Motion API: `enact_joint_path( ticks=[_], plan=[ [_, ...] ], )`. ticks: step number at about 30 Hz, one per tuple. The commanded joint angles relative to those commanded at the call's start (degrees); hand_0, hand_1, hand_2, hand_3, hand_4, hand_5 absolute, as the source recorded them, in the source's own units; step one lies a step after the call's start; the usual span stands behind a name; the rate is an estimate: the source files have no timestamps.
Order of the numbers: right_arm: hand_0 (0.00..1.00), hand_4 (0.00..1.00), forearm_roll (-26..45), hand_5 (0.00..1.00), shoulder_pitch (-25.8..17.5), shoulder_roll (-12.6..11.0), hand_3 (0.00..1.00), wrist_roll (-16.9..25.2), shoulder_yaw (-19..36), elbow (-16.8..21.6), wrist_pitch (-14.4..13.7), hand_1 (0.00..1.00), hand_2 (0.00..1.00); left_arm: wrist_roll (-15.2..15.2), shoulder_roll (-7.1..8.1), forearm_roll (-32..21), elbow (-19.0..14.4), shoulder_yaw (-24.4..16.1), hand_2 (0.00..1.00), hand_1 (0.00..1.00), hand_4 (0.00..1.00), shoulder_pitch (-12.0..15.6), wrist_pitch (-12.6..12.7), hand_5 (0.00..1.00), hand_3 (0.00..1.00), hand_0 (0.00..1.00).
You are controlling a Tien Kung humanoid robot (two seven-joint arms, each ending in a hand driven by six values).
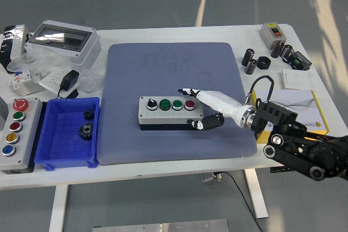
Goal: Pick up the button,place it on the desk,press the button,press the button
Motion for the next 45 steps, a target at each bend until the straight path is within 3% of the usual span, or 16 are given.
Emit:
enact_joint_path(
  ticks=[4,7,11,14,17,22,23,27,28,33,35,45],
  plan=[
    [0.998,0.638,0.0,0.009,0.1,-1.6,0.998,-0.3,0.6,2.0,0.3,0.998,0.998,-0.1,-0.03,0.2,0.0,-0.2,0.535,0.572,0.568,0.0,-0.2,0.175,0.584,0.626],
    [0.998,0.626,1.3,0.002,-1.0,-4.8,0.998,-0.8,3.5,5.9,0.5,0.998,0.998,-0.2,-0.03,0.3,0.0,-0.3,0.535,0.570,0.568,0.0,-0.1,0.172,0.583,0.626],
    [0.998,0.645,0.0,0.003,-3.2,-9.6,0.998,-5.0,8.6,12.0,-2.3,0.998,0.998,0.1,-0.16,0.3,0.0,-0.4,0.535,0.568,0.558,0.2,0.4,0.155,0.583,0.626],
    [0.998,0.645,0.3,0.003,-4.0,-13.0,0.998,-9.7,12.3,16.4,0.8,0.998,0.998,0.4,-0.19,0.4,0.0,-0.5,0.535,0.568,0.558,0.3,1.0,0.155,0.583,0.626],
    [0.998,0.634,4.4,0.002,-3.5,-14.7,0.998,-14.9,15.6,20.5,6.8,0.998,0.998,0.5,-0.13,0.7,0.0,-0.7,0.536,0.564,0.540,0.3,1.6,0.137,0.584,0.627],
    [0.998,0.634,10.1,0.002,-0.6,-14.2,0.998,-22.2,15.9,24.3,16.3,0.998,0.998,0.6,-0.14,0.9,0.0,-0.8,0.536,0.564,0.540,0.2,1.9,0.137,0.584,0.627],
    [0.561,0.540,10.9,0.078,0.0,-13.9,0.971,-23.6,15.6,24.4,17.9,0.745,0.776,0.6,-0.14,0.9,0.0,-0.7,0.539,0.565,0.540,0.2,2.0,0.137,0.586,0.628],
    [0.561,0.540,12.8,0.078,2.0,-12.6,0.971,-27.6,14.6,24.0,23.5,0.745,0.776,0.7,-0.12,0.7,0.0,-0.5,0.539,0.565,0.540,0.1,2.0,0.137,0.586,0.628],
    [0.002,0.344,13.1,0.029,2.5,-12.2,0.764,-28.1,14.3,23.5,24.9,0.128,0.268,0.7,-0.08,0.7,0.0,-0.5,0.539,0.566,0.538,0.1,2.0,0.130,0.589,0.629],
    [0.002,0.344,13.5,0.029,3.9,-10.5,0.764,-28.8,12.9,20.6,26.7,0.128,0.268,0.8,0.05,0.7,0.0,-0.6,0.539,0.566,0.538,0.0,2.0,0.130,0.589,0.629],
    [0.002,0.296,13.6,0.002,4.1,-9.9,0.795,-28.7,12.5,19.6,26.5,0.100,0.217,0.8,0.06,0.7,0.0,-0.6,0.540,0.566,0.538,0.0,2.0,0.128,0.591,0.629],
    [0.002,0.273,14.0,0.002,4.8,-7.8,0.803,-27.9,11.2,16.5,24.9,0.092,0.201,0.8,0.15,0.9,0.0,-0.6,0.541,0.566,0.538,-0.1,1.9,0.127,0.591,0.629]
  ],
)
